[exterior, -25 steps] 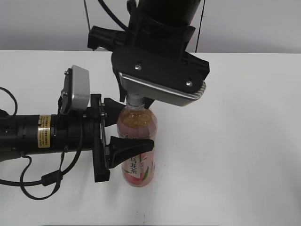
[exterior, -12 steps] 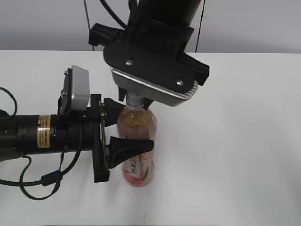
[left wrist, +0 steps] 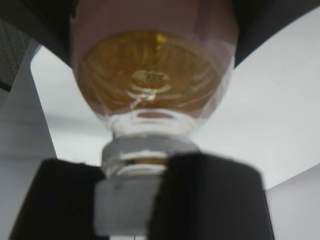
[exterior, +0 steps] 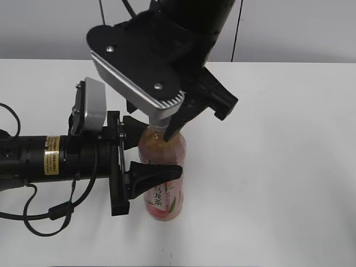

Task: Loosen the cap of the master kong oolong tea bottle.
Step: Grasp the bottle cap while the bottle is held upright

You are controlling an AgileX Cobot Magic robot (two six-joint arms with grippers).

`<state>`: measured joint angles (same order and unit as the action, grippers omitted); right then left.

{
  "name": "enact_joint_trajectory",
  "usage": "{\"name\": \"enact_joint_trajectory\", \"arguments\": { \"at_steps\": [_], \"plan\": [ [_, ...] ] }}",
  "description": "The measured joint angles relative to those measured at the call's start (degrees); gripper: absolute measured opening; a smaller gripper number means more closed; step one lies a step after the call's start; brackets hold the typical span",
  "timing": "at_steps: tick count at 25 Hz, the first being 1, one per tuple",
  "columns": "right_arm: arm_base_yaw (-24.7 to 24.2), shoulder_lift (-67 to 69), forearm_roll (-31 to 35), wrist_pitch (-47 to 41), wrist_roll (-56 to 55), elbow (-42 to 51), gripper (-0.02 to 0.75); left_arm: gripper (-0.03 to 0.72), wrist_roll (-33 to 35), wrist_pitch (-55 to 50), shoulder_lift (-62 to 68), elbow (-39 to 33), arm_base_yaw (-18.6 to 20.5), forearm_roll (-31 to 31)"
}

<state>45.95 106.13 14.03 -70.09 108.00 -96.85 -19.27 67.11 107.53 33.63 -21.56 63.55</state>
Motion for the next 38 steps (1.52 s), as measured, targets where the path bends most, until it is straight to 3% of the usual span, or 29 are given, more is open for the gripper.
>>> {"name": "enact_joint_trajectory", "arguments": {
  "at_steps": [8,17,28,38],
  "plan": [
    [0.00,0.00,0.03,0.05,-12.87,-0.43,0.531,0.463,0.00,0.00,0.00,0.00,0.00,0.00],
    [0.00,0.11,-3.97,-0.01,-46.81,-9.11,0.533,0.463,0.00,0.00,0.00,0.00,0.00,0.00],
    [0.00,0.11,-8.25,-0.01,-90.44,-9.43,0.533,0.463,0.00,0.00,0.00,0.00,0.00,0.00],
    [0.00,-7.20,-5.02,-0.01,-103.91,-6.93,0.479,0.463,0.00,0.00,0.00,0.00,0.00,0.00]
  ]
}}
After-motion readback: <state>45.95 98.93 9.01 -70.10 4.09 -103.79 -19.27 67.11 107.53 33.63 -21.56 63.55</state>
